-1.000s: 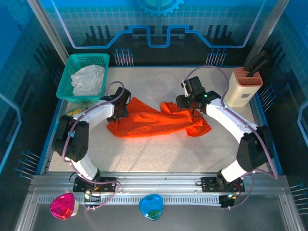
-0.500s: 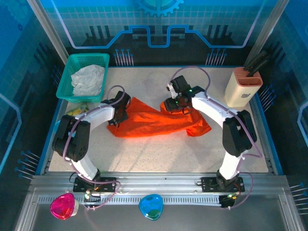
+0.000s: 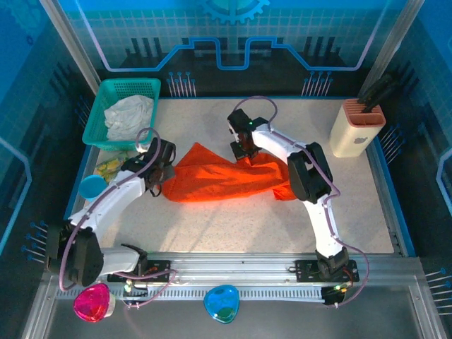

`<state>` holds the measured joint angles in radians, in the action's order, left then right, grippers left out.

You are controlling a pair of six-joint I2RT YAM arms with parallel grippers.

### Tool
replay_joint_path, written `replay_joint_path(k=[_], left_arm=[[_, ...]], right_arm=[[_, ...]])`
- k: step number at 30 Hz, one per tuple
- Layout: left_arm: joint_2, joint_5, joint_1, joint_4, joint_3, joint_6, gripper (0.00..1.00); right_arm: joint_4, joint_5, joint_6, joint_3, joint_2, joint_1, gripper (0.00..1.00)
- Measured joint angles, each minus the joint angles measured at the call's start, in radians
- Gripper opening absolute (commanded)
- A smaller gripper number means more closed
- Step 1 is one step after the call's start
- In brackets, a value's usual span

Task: Fold and stack the t-shirts

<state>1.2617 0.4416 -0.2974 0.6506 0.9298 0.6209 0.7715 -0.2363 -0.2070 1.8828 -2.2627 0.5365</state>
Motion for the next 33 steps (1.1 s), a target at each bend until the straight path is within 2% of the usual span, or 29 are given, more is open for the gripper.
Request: replay_joint_path(k=[5,10,13,19,23,25,27,28,33], left_arm=[[-0.039,-0.001,0.000,0.022,-0.005,-0.001,0.42],[-0.064,-0.002,0.000,0.025,-0.024,-0.011,0.42],[-0.067,-0.003,0.000,0.024,-0.038,-0.022,0.42],[-0.035,-0.021,0.000,-0.007,-0.064,-0.045,0.42],[0.059,-0.042,0.000,-0.034,-0.023,-0.076,0.43],[0.126,-0.057,0.000,-0.054,0.026,-0.092,0.48],[0.187,-0.072,0.000,-0.074,0.079,-0.108,0.56],[0.220,-0.079,0.000,-0.087,0.107,-0.121,0.59],[0.391,-0.100,0.000,-0.130,0.240,-0.156,0.67]], right_arm=[[-0.012,-0.047,-0.029,0.008,0.067,-0.039,0.00],[-0.067,-0.080,-0.069,0.036,0.182,-0.132,0.00],[-0.099,-0.098,-0.085,0.108,0.191,-0.184,0.00],[-0.097,-0.116,-0.112,0.296,0.061,-0.232,0.00],[-0.072,-0.136,-0.138,0.315,-0.051,-0.241,0.02],[-0.048,-0.146,-0.156,0.315,-0.108,-0.248,0.31],[-0.025,-0.150,-0.169,0.309,-0.146,-0.256,0.54],[-0.015,-0.150,-0.171,0.300,-0.154,-0.261,0.62],[-0.027,-0.148,-0.160,0.177,-0.099,-0.274,0.85]])
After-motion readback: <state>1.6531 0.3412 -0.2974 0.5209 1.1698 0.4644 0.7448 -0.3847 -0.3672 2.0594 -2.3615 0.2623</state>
